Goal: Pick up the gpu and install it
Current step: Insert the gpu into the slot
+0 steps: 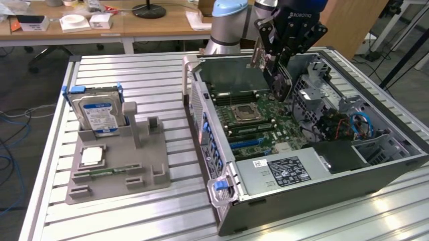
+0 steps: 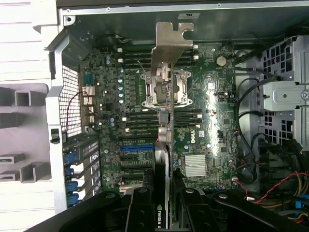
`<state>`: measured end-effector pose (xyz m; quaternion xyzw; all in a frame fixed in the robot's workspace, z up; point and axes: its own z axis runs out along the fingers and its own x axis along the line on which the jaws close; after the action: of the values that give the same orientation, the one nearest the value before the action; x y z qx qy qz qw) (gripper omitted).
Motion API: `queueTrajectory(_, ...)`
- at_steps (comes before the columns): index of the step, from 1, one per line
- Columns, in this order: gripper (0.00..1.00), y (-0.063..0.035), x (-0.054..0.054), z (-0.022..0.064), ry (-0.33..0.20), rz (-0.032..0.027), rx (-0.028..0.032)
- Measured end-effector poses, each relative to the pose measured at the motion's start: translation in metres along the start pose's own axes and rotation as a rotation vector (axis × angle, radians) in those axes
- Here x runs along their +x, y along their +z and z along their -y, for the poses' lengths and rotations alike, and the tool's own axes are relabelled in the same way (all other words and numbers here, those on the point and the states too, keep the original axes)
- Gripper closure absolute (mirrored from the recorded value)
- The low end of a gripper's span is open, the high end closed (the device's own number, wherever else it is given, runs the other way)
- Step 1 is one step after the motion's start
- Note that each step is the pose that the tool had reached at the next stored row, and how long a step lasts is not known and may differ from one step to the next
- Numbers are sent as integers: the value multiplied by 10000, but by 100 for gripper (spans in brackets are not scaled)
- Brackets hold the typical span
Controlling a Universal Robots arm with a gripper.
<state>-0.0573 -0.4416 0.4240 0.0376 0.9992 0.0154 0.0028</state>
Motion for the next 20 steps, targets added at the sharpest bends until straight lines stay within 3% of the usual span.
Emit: queueTrajectory(20, 74, 1, 0, 0, -296, -9, -1)
